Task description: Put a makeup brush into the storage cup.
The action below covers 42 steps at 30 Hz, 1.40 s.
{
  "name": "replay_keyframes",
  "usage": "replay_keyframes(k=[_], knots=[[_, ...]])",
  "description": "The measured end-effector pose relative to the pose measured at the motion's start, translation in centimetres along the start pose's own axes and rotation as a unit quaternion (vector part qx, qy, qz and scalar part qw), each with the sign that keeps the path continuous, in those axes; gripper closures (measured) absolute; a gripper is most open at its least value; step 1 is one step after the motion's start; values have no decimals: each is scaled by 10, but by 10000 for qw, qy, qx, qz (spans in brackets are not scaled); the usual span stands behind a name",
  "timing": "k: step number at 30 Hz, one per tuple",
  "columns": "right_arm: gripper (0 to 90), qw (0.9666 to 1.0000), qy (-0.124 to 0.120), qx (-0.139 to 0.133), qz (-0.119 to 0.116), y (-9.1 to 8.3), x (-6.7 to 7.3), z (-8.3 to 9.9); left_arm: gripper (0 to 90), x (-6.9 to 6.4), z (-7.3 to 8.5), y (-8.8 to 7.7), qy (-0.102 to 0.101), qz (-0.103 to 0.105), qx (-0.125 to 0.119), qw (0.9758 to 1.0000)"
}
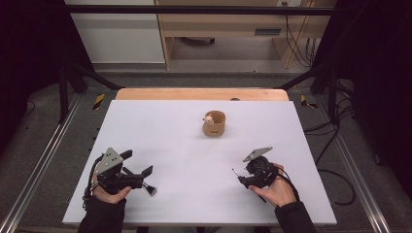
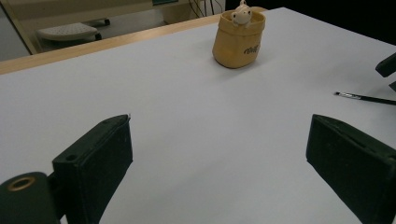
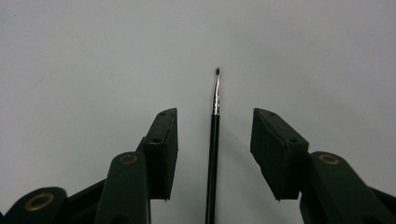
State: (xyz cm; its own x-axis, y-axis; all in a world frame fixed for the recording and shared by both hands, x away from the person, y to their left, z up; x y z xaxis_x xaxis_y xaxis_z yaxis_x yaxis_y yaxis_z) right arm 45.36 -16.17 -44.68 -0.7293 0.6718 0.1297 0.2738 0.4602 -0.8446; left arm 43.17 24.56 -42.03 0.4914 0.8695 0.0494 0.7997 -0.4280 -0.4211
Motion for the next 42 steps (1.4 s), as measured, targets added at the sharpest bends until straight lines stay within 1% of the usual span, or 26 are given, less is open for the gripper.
replay_keyframes(k=[3, 5, 6, 7, 8, 10, 14, 15, 17, 27, 32, 39, 42], knots=[[542, 9996, -29, 284, 27, 3, 0, -5, 63, 0, 0, 0, 23, 3, 3, 10000], [559, 9991, -76, 426, 32, 5, -1, -8, 63, 0, 0, 0, -2, 2, 0, 10000], [565, 9988, -33, 490, 5, 6, 0, -9, 63, 0, 0, 0, -6, 5, -3, 10000], [573, 9985, -68, 547, 11, 8, 0, -9, 63, 0, 0, 0, -7, 5, -5, 10000], [582, 9981, -44, 614, 16, 9, 0, -10, 63, 0, 0, 0, -10, 6, -3, 10000], [597, 9975, -131, 691, 13, 12, -2, -10, 63, 0, 0, 0, 21, 3, 4, 10000], [616, 9960, -136, 874, 85, 18, -3, -9, 63, 0, 1, 1, 17, 1, 13, 10000], [622, 9958, -158, 902, 60, 19, -3, -9, 63, 0, 1, 1, 22, 4, 21, 10000], [641, 9954, -98, 954, 52, 21, -3, -8, 63, 0, 1, 2, 22, 2, 35, 10000], [739, 9928, -116, 1189, 2, 27, -5, -4, 63, -2, 2, 4, 54, 7, 80, 10000], [789, 9925, -94, 1220, -30, 27, -4, -4, 63, -1, 2, 4, 48, 4, 78, 10000], [830, 9922, -61, 1247, -58, 28, -3, -4, 63, -1, 2, 4, 49, 9, 74, 10000], [855, 9920, -114, 1257, -32, 29, -2, -4, 63, -2, 2, 4, 54, 12, 68, 10000]])
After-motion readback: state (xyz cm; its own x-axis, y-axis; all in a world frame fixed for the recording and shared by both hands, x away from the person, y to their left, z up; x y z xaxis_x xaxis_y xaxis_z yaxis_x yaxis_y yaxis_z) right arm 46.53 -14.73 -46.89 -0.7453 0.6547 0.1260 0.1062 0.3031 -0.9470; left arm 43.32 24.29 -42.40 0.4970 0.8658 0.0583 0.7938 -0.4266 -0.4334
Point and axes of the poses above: each handheld gripper's, and its own axes: y roughly forward along the jaws, z roughly out of its underside, x roughly to its left, the point moved 2 cm from there along y, roughly forward along the jaws, and after that the axes turned 9 degrees about -z, right-handed, at the moved point
